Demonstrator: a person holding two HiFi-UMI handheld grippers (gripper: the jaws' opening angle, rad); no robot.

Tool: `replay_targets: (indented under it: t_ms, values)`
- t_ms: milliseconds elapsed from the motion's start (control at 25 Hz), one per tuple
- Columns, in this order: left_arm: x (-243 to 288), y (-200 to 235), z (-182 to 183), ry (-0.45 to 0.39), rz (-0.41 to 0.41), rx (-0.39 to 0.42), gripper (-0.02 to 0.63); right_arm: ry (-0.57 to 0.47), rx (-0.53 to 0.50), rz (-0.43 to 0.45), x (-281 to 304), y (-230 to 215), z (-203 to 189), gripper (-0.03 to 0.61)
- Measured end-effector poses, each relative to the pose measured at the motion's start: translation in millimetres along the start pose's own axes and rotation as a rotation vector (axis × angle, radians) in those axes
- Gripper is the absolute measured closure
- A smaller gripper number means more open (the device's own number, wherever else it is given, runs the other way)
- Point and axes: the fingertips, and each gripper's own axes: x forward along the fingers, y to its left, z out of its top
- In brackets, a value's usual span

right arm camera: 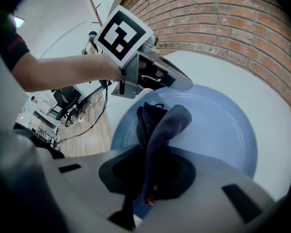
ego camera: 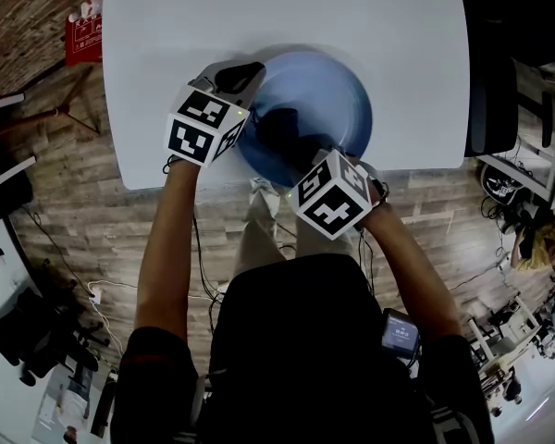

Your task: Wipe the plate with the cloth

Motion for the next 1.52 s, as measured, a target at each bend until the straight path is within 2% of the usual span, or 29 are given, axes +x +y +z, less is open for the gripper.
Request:
replay_targets:
  t_ms: [440, 800, 1520]
  values:
    - [-0.6, 0.4, -0.3, -0.002, -0.002, -0.007, 0.584, -0.016, 0.011, 0.031, 8.3, 0.1, 17.3, 0.518]
    - [-0.5, 0.4, -0.3, 0.0, -0.003, -0.008, 0.584, -0.016, -0.028, 0.021, 14.0, -4.8, 31.3, 0.518]
    - [-1.1, 0.5, -0.4, 0.001, -0.021, -0.013, 0.584, -0.04, 0.045, -0.011, 4.7, -42.6, 39.8, 0.518]
